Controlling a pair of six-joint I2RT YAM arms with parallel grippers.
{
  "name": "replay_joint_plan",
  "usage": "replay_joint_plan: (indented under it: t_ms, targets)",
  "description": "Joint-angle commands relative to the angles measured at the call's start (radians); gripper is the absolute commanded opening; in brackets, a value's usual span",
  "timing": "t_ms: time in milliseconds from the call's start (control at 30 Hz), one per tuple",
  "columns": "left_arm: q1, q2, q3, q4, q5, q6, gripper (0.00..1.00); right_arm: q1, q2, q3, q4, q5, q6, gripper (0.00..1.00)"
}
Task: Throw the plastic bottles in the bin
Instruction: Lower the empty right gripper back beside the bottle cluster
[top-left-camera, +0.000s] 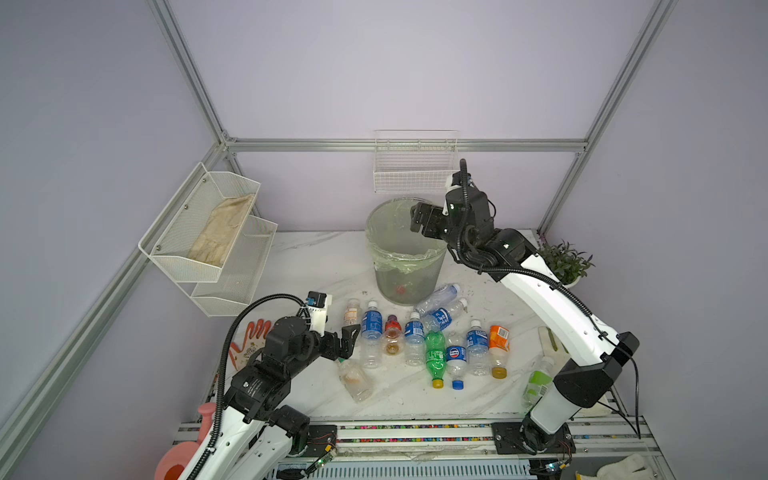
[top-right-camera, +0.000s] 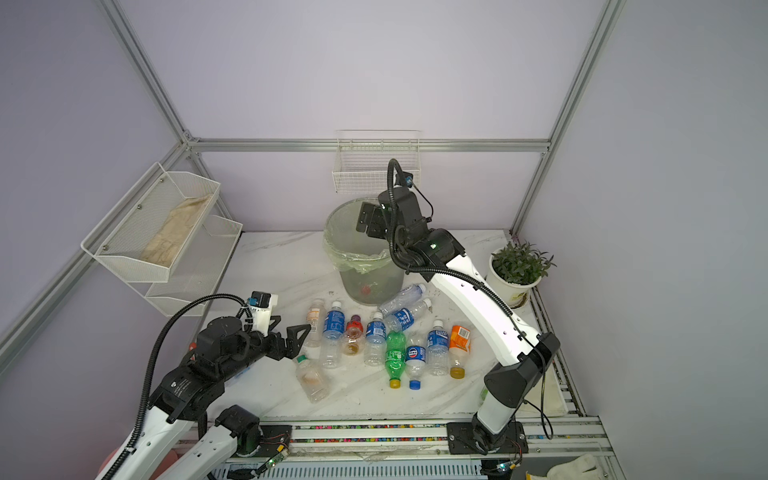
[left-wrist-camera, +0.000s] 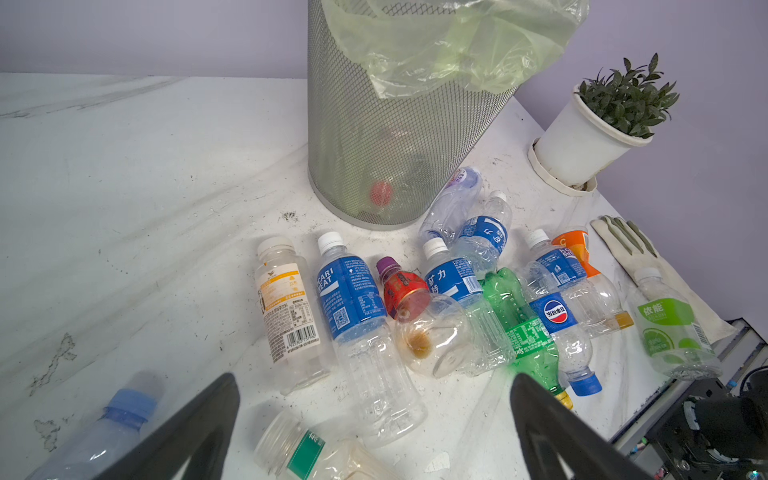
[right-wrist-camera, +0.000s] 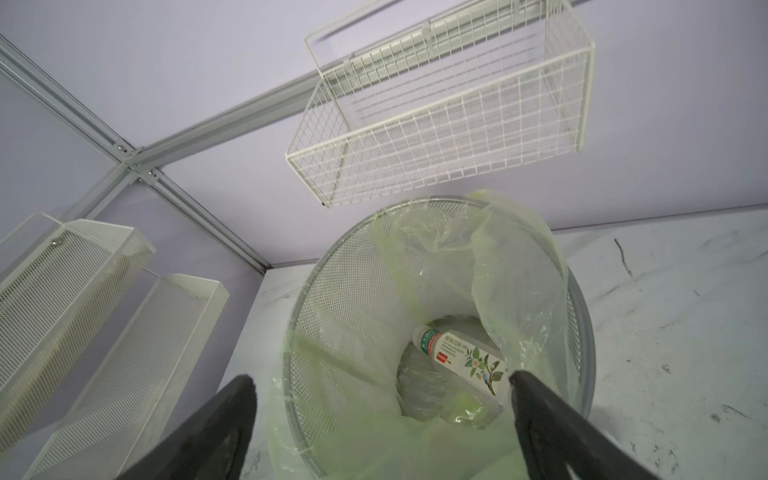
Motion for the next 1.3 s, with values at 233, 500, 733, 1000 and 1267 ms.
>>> replay_joint_plan:
  t_ms: [233, 500, 733, 1000, 1267]
  targets:
    - [-0.005, 0.014, -0.029, 0.022, -0.001, 0.008, 1.00, 0.002, -0.192, -0.250, 0.086, 0.025, 0.011, 0.97]
    - [-0.006, 0.019, -0.029, 0.015, -0.009, -0.058, 1.00, 0.002, -0.411, -0.568, 0.183, 0.175, 0.069, 0.97]
    - [-0.005, 0.071, -0.060, 0.043, 0.001, -0.196, 1.00, 0.000, -0.515, -0.700, 0.155, 0.147, 0.076, 0.97]
    - [-0.006, 0.189, -0.097, 0.074, -0.006, -0.291, 1.00, 0.000, -0.521, -0.762, 0.135, 0.110, 0.064, 0.98]
    - [-0.005, 0.269, -0.132, 0.141, 0.002, -0.317, 1.00, -0.001, -0.525, -0.825, 0.134, 0.087, 0.076, 0.97]
